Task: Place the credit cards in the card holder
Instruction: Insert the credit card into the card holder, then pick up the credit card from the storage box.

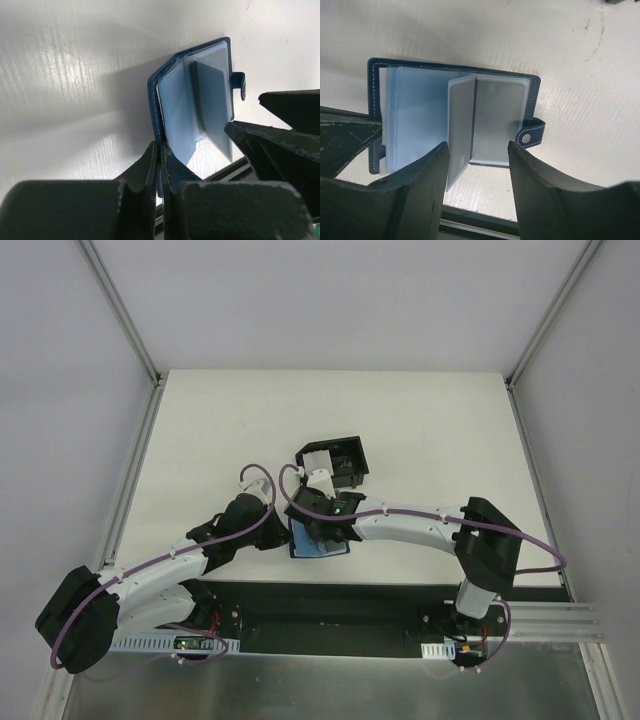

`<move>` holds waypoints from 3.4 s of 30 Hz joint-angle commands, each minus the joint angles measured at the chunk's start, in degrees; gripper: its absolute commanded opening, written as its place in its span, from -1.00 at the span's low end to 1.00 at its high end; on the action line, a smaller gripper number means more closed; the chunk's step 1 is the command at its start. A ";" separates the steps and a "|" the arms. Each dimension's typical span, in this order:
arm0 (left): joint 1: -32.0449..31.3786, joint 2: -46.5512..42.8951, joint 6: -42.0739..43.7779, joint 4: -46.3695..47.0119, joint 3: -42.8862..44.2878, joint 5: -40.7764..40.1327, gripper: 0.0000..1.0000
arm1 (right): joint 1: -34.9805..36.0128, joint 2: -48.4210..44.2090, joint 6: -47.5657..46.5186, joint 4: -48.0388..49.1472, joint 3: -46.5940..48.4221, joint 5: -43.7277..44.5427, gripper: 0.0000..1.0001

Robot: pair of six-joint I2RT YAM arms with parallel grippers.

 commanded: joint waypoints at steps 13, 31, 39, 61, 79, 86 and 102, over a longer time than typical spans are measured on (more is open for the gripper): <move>0.37 0.39 -1.07 0.08 -0.83 -2.73 -1.00 | -2.94 -10.05 3.07 2.30 -9.86 0.77 0.04; 0.46 2.95 -1.07 -0.72 0.31 -4.22 -1.00 | -12.61 -18.32 -3.78 12.39 -14.79 -11.69 0.00; 0.46 2.77 -0.55 -0.80 0.93 -3.87 -1.00 | -12.88 -11.99 -1.69 15.84 -15.15 -20.60 -0.05; 0.55 1.63 0.07 -1.33 0.84 -3.78 -1.00 | -9.98 -10.39 -5.01 1.67 -12.40 -5.90 -0.04; 0.55 1.36 -0.28 -1.60 0.58 -3.87 -1.00 | -8.57 -13.22 -1.68 20.31 -24.99 -10.66 0.03; 0.55 1.36 -0.11 -1.86 0.93 -3.78 -1.00 | -6.99 -12.15 0.17 20.05 -25.69 -6.71 0.02; 0.55 1.80 -0.02 -2.39 1.28 -4.13 -1.00 | -6.81 -18.49 2.63 23.30 -31.58 -4.77 0.02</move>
